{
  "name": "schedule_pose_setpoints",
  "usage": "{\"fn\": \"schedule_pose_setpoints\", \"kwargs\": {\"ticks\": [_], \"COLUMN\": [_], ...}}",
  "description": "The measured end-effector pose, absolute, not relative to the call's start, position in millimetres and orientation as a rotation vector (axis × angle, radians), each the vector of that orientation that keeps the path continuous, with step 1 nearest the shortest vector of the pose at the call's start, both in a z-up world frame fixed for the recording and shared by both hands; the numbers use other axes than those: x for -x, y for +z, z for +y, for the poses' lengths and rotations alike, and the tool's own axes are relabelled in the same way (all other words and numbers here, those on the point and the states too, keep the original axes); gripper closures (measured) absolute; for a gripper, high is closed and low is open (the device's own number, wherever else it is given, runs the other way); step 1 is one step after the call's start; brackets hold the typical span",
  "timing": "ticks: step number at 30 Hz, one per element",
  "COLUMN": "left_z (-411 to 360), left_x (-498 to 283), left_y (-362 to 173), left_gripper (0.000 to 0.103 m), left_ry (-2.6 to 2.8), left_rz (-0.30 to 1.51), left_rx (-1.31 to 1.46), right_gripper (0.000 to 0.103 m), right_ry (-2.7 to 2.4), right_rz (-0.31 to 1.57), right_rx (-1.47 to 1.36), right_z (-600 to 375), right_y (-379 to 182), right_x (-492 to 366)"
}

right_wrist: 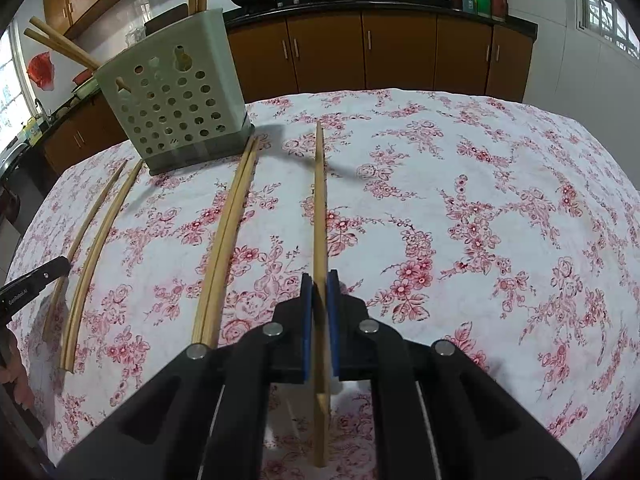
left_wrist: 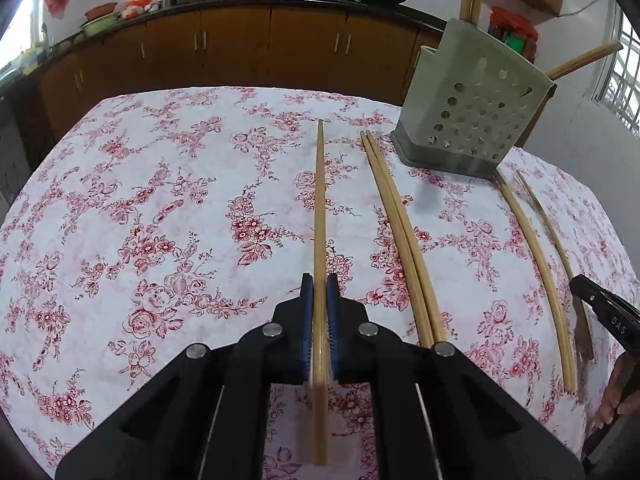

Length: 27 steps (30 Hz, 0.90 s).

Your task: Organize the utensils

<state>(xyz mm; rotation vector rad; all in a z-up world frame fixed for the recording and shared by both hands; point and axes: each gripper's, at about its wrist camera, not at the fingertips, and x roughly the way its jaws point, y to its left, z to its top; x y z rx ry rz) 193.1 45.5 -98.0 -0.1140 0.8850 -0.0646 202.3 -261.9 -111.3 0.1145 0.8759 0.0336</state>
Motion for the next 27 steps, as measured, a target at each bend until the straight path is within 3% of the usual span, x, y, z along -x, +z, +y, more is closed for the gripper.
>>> {"fn": "schedule_pose_setpoints", "kwargs": {"ticks": [27], "left_z": [44.8], "left_x": [-193.5], "left_y": [-98.5], "left_gripper": [0.094], "left_ry": [-0.059], "left_rz": [0.886], "left_rx": [0.106], "right_gripper": [0.093], "right_ry": [0.036], "right_rz": [0.875], "right_rx": [-0.115], "right_z": [-262.7], "right_y": [-110.8], "right_x": [-202.4]}}
